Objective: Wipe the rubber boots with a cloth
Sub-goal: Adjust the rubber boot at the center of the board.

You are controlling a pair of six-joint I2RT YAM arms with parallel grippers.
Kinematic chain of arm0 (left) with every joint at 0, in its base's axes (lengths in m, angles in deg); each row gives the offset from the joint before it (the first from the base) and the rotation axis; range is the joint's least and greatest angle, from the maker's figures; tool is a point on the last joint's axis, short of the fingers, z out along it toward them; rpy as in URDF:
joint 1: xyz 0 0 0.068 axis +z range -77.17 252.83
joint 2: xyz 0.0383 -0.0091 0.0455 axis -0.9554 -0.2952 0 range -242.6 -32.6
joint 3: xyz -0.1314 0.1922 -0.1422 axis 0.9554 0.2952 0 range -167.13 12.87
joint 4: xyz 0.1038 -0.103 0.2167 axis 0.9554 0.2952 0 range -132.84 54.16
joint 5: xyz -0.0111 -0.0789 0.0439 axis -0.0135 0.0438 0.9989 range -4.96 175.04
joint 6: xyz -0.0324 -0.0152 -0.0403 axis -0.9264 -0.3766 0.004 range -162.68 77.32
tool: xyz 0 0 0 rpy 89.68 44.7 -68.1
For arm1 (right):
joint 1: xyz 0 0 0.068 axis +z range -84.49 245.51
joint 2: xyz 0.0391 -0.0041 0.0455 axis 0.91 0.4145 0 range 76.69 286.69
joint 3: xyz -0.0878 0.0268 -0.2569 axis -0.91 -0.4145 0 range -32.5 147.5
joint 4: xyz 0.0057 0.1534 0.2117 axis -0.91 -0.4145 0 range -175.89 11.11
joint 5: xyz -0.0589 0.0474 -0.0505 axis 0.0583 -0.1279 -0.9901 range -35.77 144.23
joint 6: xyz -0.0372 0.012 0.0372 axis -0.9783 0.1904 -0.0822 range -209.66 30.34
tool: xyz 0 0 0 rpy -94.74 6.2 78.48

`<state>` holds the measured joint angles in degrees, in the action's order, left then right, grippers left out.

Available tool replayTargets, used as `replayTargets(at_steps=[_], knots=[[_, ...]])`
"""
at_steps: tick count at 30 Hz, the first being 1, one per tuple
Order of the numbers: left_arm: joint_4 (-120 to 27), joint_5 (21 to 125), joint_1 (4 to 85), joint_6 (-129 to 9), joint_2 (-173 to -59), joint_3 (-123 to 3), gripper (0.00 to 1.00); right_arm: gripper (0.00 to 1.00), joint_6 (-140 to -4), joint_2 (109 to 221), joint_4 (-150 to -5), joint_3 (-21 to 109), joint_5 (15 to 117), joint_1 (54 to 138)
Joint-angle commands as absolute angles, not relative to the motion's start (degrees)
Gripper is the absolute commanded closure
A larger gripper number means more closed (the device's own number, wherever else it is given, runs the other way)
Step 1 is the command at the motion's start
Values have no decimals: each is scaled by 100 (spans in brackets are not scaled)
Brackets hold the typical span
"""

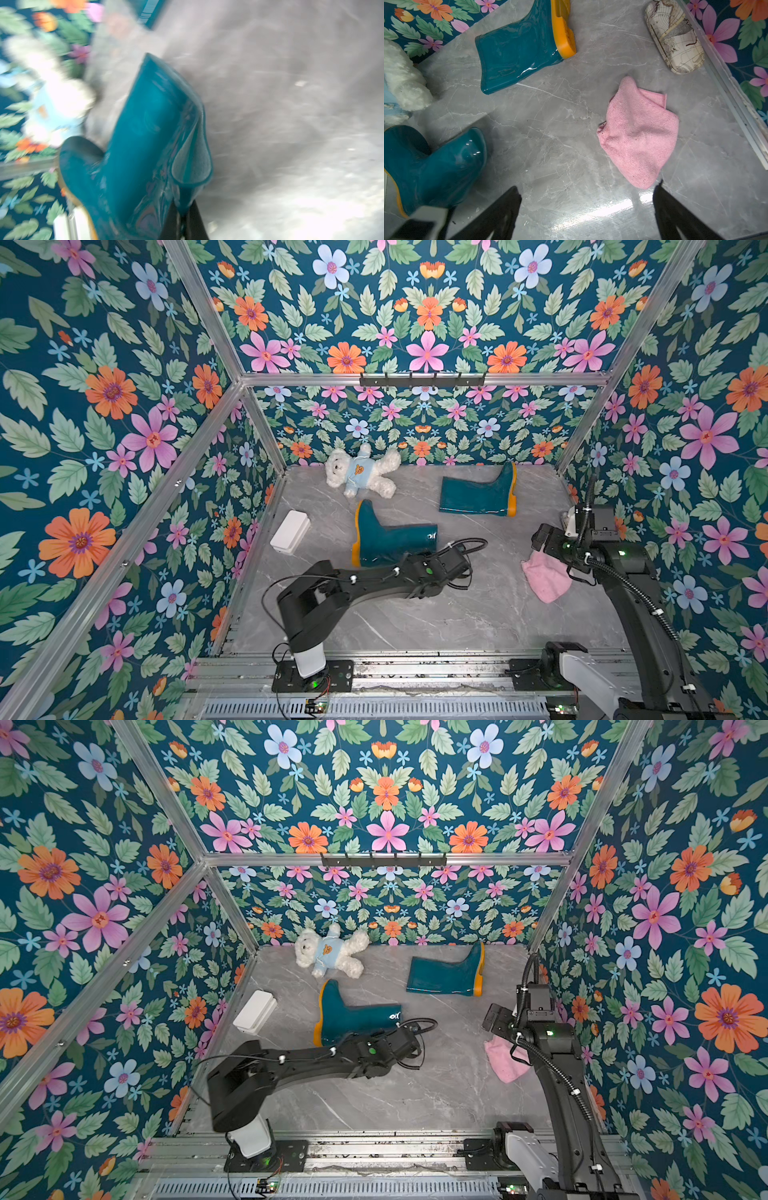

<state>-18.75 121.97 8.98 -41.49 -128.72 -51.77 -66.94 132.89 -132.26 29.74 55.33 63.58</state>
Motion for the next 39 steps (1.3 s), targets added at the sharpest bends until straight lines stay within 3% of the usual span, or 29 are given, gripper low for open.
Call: replayTargets(at_steps=[1,15,24,32,37,39], knots=[[-1960,13029,1129,-4665,-12119,-4748,100,1,-6557,13324,-13059,2947,5649,6358],[-2027,13749,2900,-5442,-9998,-3741,100,1,-6452,13390,-12962,2964,5818,6358],[-2280,12829,4034,-5802,-9378,-3764,100,1,-6388,13468,-12837,2911,5914,6358],[-2123,12638,4923,-6075,-9369,-3846,100,1,-6371,13530,-12737,2833,5957,6358],[-2078,12390,5357,-6158,-9351,-3816,94,1,-6366,13566,-12690,2806,5959,6358],[-2078,12363,5424,-6196,-9333,-3793,87,1,-6360,13579,-12671,2790,5962,6358]])
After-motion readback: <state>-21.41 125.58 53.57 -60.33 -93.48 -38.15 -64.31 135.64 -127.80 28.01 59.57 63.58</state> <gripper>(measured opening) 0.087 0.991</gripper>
